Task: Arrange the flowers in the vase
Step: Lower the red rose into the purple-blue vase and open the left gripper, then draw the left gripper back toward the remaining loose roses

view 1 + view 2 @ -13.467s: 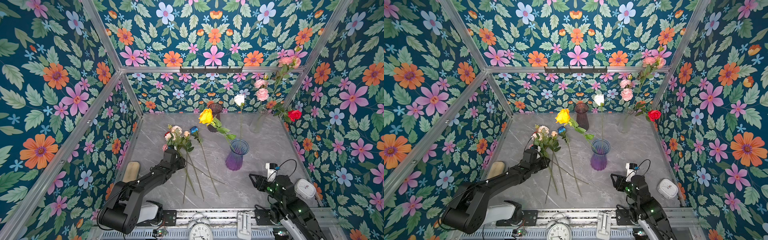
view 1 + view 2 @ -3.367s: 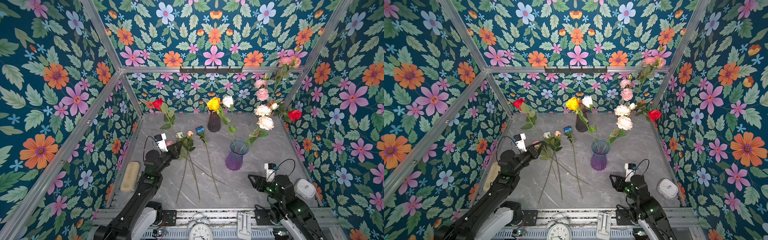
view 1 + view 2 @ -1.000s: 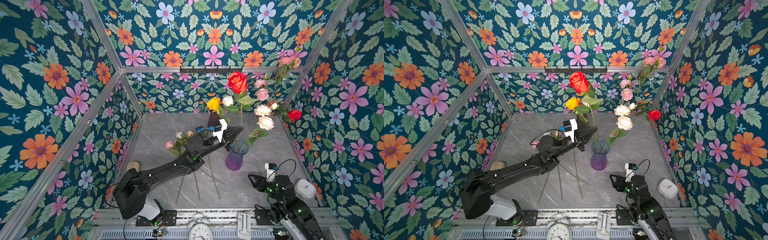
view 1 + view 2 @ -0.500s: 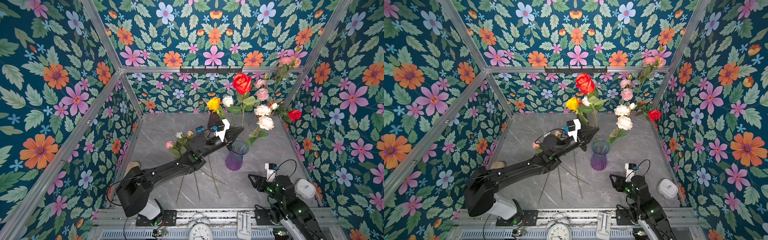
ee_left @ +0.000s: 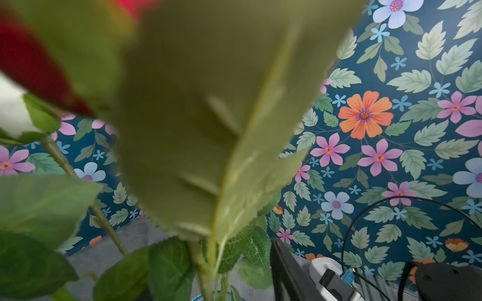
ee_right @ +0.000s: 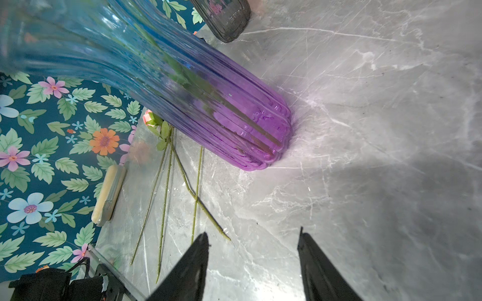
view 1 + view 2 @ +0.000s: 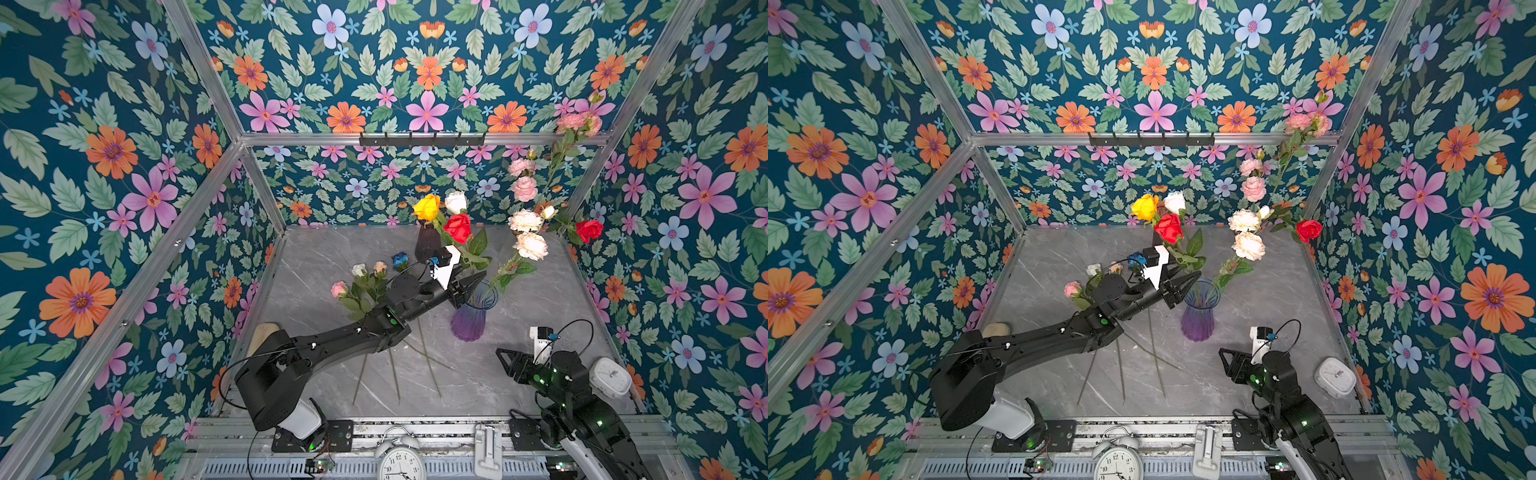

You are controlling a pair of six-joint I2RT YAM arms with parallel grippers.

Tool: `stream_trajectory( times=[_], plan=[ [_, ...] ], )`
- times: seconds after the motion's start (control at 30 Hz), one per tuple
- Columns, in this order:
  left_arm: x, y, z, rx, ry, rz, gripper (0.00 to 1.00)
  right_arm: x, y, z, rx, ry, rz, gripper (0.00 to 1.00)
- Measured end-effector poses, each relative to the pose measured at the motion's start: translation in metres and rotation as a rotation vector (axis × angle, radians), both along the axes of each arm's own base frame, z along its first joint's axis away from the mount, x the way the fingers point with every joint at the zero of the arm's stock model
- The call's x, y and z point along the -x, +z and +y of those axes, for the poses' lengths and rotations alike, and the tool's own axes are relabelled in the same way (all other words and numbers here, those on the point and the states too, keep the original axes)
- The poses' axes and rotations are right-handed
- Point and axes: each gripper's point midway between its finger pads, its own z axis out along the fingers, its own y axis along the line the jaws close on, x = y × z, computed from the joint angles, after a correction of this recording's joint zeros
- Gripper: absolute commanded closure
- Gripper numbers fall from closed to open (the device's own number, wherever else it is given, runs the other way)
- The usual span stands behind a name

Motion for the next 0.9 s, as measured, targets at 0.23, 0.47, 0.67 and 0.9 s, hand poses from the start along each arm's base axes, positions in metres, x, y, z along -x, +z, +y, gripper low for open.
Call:
stream_trajectory(
  times=[0.23, 0.47, 0.67, 0.9],
  plan=[
    [-0.001, -0.003, 0.006, -0.032, 0.021, 0.040, 0.47, 0.000, 0.000, 0.000, 0.000, 0.000, 0.000, 0.43],
    [0.012, -0.034, 0.027, -0.115, 0.027, 0.131, 0.47, 0.000, 0.000, 0.000, 0.000, 0.000, 0.001, 0.43],
    [0.027, -0.063, 0.069, -0.173, 0.096, 0.200, 0.46, 0.000, 0.000, 0.000, 0.000, 0.001, 0.002, 0.43],
    [0.048, -0.079, 0.131, -0.187, 0.206, 0.244, 0.45, 0.000, 0.000, 0.000, -0.001, 0.002, 0.002, 0.43]
  ],
)
